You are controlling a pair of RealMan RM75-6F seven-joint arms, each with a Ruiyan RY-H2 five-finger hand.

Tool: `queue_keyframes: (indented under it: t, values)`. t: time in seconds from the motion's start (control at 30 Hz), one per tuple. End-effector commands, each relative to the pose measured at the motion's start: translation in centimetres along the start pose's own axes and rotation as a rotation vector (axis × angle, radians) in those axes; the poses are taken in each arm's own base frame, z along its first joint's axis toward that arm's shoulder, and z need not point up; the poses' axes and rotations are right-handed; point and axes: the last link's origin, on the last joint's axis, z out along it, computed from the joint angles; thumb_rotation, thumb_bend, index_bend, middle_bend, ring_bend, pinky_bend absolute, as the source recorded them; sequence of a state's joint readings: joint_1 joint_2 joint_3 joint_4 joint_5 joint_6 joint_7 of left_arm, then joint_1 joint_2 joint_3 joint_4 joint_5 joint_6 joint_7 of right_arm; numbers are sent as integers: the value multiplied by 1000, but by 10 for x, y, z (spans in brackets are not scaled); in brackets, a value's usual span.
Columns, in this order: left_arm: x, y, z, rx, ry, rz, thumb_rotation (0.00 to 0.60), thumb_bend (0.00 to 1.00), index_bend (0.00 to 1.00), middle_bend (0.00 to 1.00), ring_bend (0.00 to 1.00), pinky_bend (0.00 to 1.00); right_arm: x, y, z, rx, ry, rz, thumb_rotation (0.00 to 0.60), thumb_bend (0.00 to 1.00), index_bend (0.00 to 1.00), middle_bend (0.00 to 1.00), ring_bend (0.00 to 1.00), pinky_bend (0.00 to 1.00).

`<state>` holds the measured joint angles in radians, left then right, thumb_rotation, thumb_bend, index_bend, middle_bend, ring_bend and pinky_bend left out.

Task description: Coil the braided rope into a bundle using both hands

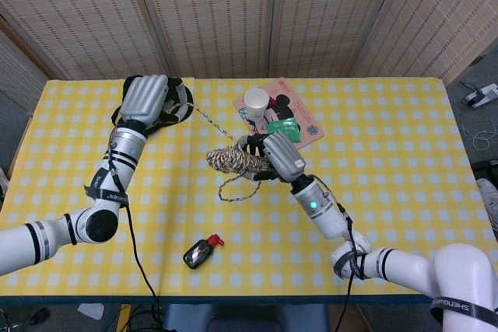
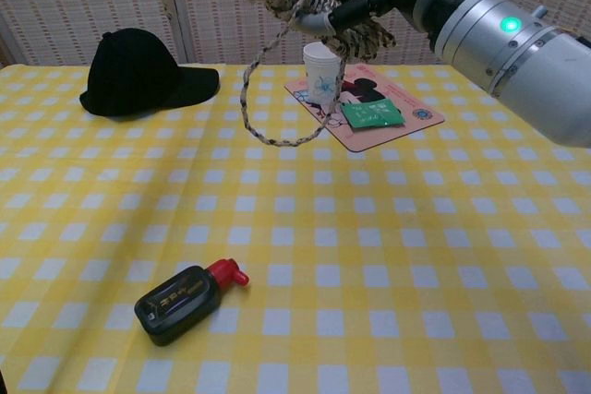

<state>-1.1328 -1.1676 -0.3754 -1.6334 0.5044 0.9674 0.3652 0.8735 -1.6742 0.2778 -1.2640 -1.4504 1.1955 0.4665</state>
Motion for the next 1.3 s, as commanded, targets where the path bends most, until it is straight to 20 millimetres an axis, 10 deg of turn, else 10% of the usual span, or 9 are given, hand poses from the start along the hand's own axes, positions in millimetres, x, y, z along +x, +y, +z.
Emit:
queue_keyframes:
  t: [0.03,1.3]
  values:
    - [0,-11,0,30,-6,1,600,397,744,1000,1000,1000,9,3,-1,-7,49,35,600,367,803,642,582,656]
    - [-7,-56,-61,-26,-140,82,600,398,744,1000,1000,1000,62,38,17,-221,482,39,600,364,818,652,595,655]
